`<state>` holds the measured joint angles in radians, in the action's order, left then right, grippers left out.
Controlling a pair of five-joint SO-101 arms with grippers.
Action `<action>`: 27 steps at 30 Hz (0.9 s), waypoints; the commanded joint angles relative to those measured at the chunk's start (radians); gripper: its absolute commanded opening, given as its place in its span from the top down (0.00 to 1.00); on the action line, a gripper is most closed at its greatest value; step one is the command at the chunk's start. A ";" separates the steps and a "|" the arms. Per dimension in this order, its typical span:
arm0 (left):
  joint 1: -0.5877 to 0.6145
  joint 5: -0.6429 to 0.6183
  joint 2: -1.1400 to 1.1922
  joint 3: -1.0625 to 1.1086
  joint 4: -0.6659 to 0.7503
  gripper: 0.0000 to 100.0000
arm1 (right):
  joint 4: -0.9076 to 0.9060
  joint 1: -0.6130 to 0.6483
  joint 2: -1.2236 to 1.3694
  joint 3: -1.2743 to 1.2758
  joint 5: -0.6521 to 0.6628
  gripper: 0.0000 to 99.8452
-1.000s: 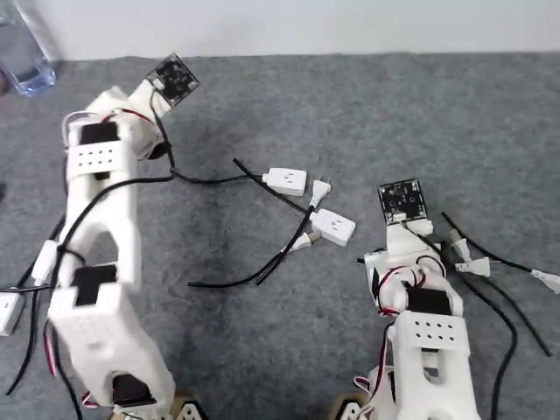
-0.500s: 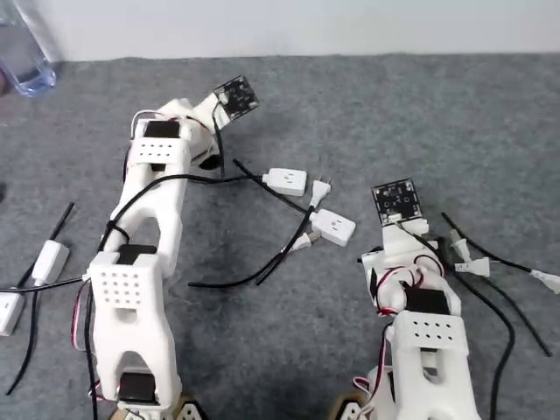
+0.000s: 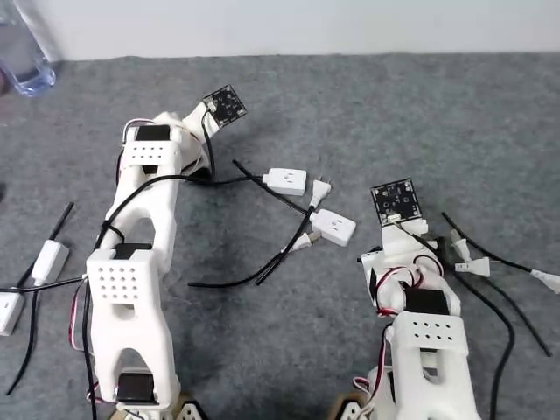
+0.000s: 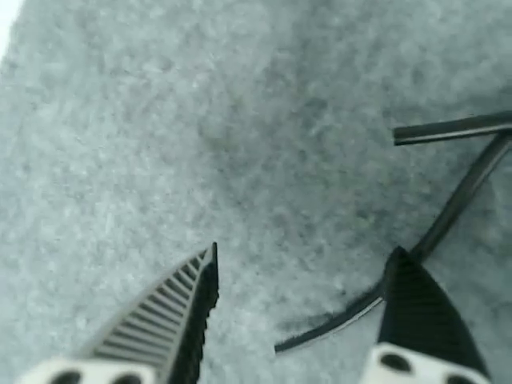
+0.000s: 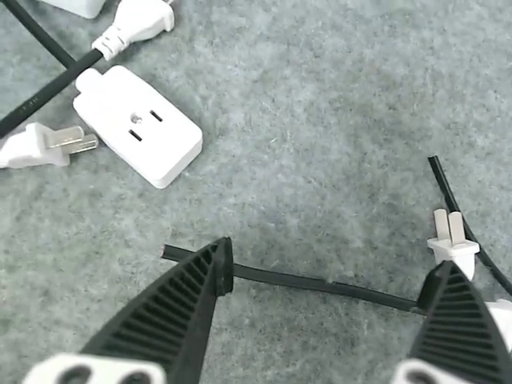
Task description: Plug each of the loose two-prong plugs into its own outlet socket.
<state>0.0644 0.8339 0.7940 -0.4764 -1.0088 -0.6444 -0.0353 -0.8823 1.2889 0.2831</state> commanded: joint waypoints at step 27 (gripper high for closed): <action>0.060 0.166 0.028 0.002 -0.149 0.69 | 0.022 0.007 0.002 0.002 0.014 0.64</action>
<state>0.1212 0.9874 0.8078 -0.4657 -1.1960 -0.6429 -0.0338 -0.8823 1.2965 0.2831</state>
